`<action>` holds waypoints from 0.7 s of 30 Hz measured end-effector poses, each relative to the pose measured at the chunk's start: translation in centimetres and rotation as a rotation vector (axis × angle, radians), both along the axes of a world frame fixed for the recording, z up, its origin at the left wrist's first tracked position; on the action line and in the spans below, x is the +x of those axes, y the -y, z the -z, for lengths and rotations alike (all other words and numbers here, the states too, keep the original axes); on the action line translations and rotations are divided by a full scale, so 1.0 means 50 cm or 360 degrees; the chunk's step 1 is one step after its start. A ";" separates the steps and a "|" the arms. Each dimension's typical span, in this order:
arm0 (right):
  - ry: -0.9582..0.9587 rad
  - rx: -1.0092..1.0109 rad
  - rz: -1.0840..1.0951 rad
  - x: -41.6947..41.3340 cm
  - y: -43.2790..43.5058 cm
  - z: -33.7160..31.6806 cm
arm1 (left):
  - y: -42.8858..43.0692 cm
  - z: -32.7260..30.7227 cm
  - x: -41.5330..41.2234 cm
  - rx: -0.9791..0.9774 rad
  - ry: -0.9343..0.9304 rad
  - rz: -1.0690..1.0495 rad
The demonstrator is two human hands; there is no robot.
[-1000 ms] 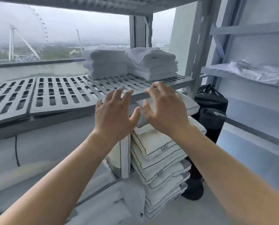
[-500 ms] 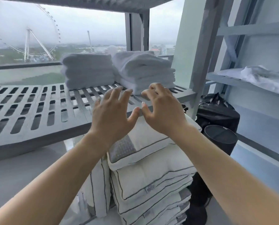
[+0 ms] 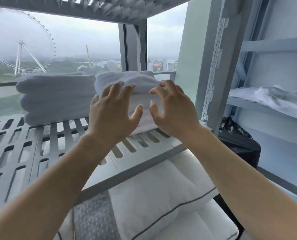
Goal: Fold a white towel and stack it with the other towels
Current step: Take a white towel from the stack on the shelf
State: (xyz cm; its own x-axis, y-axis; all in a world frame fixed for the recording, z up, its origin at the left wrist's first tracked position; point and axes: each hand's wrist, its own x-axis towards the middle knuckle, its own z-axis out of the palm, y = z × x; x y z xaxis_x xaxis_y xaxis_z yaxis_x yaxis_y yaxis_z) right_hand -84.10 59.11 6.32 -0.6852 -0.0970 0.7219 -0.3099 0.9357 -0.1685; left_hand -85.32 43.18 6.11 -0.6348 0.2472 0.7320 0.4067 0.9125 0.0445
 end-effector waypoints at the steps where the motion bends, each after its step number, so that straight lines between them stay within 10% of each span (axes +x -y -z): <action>1: 0.0013 0.0006 0.0000 -0.017 -0.007 -0.001 | -0.006 -0.003 -0.015 0.0004 0.0002 -0.0008; 21: -0.0004 0.0086 -0.0472 -0.248 -0.106 -0.033 | -0.103 -0.039 -0.186 -0.0070 0.0034 -0.0411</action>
